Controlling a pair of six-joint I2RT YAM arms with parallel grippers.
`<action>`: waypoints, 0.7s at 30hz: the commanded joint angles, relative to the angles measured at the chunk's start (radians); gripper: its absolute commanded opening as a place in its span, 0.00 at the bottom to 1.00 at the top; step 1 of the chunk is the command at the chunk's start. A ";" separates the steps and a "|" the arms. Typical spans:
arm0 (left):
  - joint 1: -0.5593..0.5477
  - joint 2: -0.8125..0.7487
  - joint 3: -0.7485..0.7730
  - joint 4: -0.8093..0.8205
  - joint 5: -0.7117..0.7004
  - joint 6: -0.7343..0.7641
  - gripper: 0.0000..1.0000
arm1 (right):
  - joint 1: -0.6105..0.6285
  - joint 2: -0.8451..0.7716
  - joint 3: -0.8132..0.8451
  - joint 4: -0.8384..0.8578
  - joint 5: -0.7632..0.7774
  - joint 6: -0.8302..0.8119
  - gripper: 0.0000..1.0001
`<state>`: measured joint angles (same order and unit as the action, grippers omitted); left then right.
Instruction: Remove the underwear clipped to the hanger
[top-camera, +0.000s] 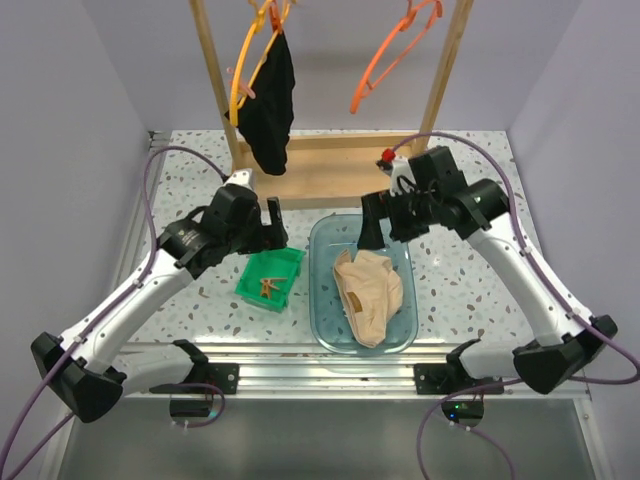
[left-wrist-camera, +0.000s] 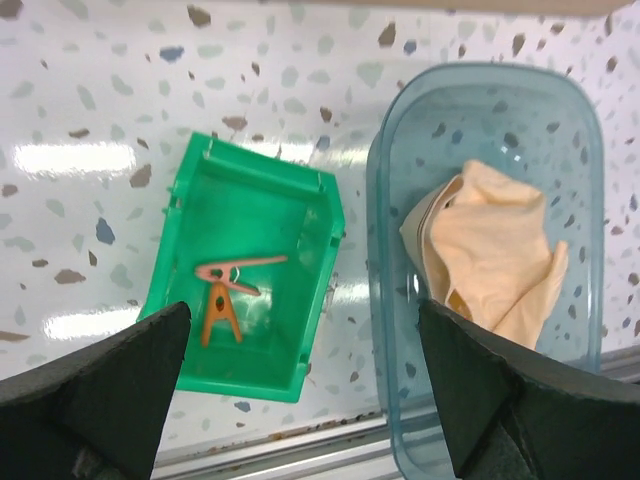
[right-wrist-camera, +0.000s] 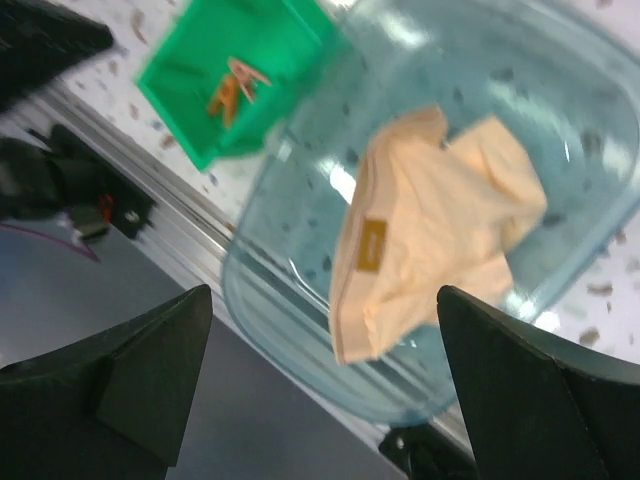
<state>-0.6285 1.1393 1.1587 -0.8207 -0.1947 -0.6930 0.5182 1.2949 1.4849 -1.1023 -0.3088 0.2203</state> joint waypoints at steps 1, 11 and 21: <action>0.007 -0.055 0.097 0.000 -0.129 0.018 1.00 | 0.069 0.145 0.249 0.041 -0.024 0.030 0.98; 0.073 0.066 0.531 -0.067 -0.367 0.284 1.00 | 0.227 0.281 0.431 0.033 0.082 0.077 0.98; 0.309 0.376 0.972 -0.068 -0.003 0.498 1.00 | 0.240 0.129 0.235 0.033 0.111 0.143 0.98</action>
<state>-0.3420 1.4708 2.0758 -0.8787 -0.3309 -0.3012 0.7525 1.5051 1.7435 -1.0779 -0.2211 0.3229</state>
